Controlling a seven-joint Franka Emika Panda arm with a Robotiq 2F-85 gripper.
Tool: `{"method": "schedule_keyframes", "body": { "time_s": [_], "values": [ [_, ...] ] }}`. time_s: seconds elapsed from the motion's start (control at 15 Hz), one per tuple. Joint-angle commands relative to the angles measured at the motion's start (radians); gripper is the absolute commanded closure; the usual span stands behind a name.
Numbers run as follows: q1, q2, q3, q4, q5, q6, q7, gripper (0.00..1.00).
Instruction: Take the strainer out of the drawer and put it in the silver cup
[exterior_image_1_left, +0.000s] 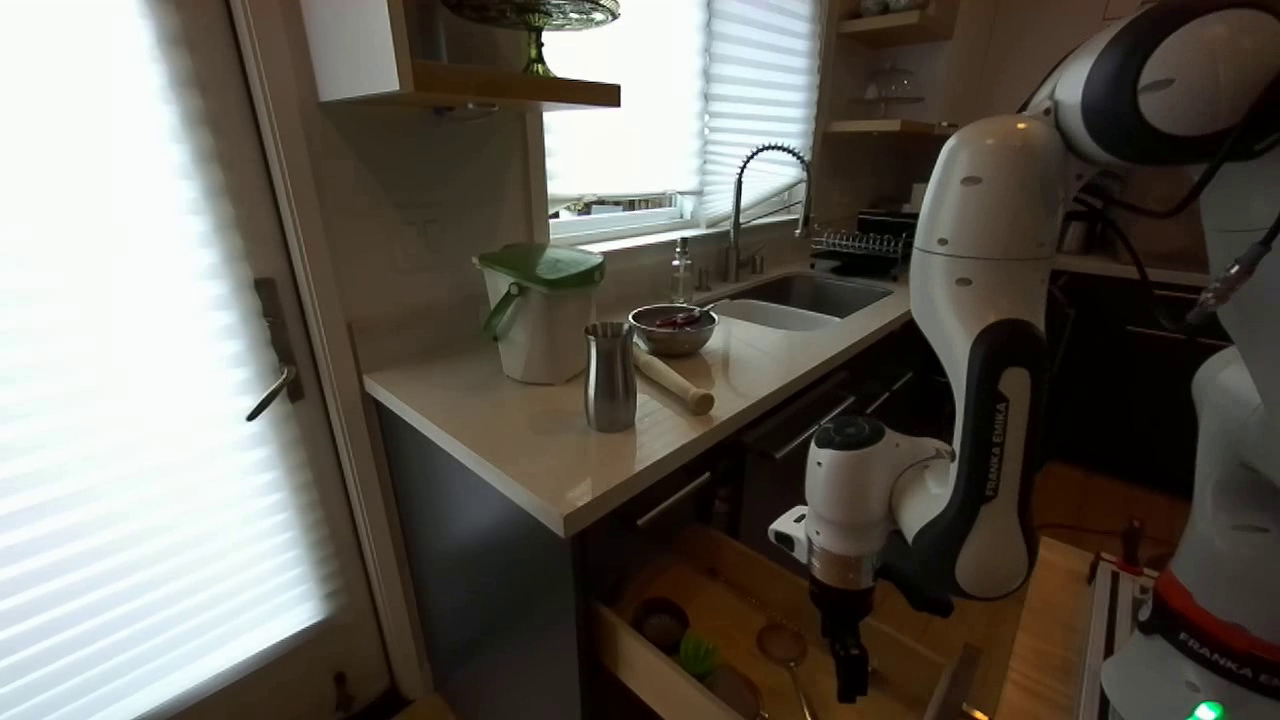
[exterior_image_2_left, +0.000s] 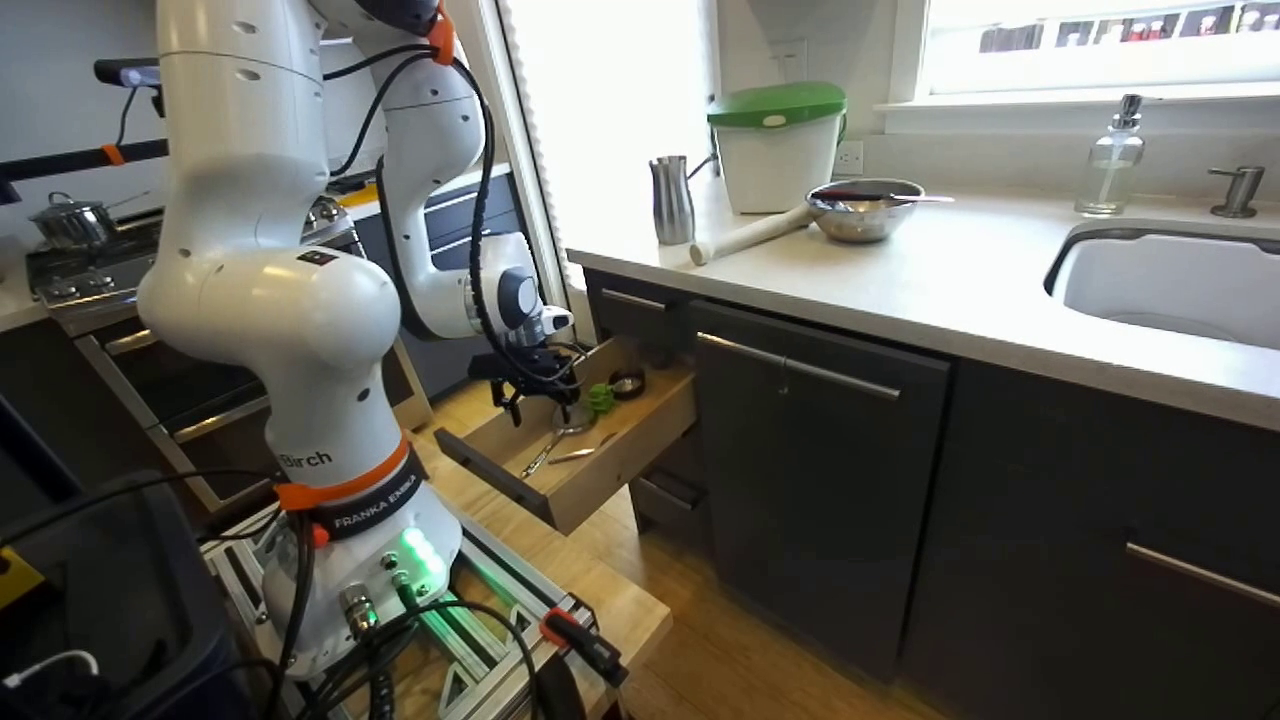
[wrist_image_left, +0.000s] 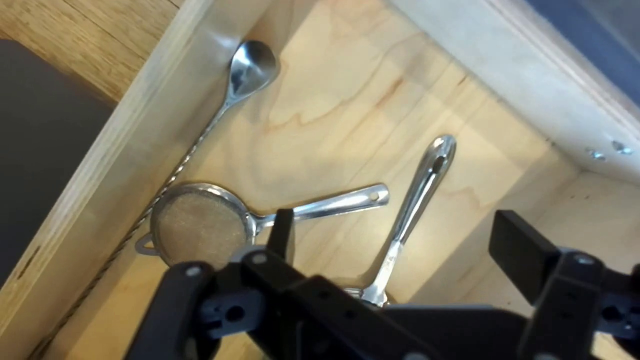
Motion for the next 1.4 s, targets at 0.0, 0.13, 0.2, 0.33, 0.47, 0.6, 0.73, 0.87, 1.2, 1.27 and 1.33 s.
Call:
{"method": "schedule_keyframes", "body": {
  "time_s": [0.0,0.13,0.2,0.33,0.47,0.6,0.73,0.87,1.2,1.27,1.33],
  "values": [
    [0.039,0.154,-0.055,0.029,0.004,0.208,0.036,0.0],
    [-0.082,0.25,0.053,0.056,-0.017,0.311,0.02,0.0],
    [-0.125,0.294,0.109,0.071,0.045,0.338,-0.042,0.0],
    [-0.117,0.359,0.108,0.1,0.072,0.371,-0.069,0.02],
    [-0.113,0.409,0.095,0.132,0.108,0.406,-0.09,0.06],
    [-0.096,0.44,0.087,0.159,0.15,0.44,-0.099,0.08],
    [-0.083,0.456,0.093,0.181,0.175,0.455,-0.108,0.12],
    [-0.07,0.45,0.1,0.184,0.186,0.456,-0.113,0.14],
    [-0.012,0.422,0.09,0.178,0.226,0.4,-0.112,0.57],
    [0.002,0.416,0.085,0.173,0.239,0.395,-0.11,0.64],
    [0.013,0.415,0.082,0.175,0.25,0.389,-0.109,0.73]
  ]
}}
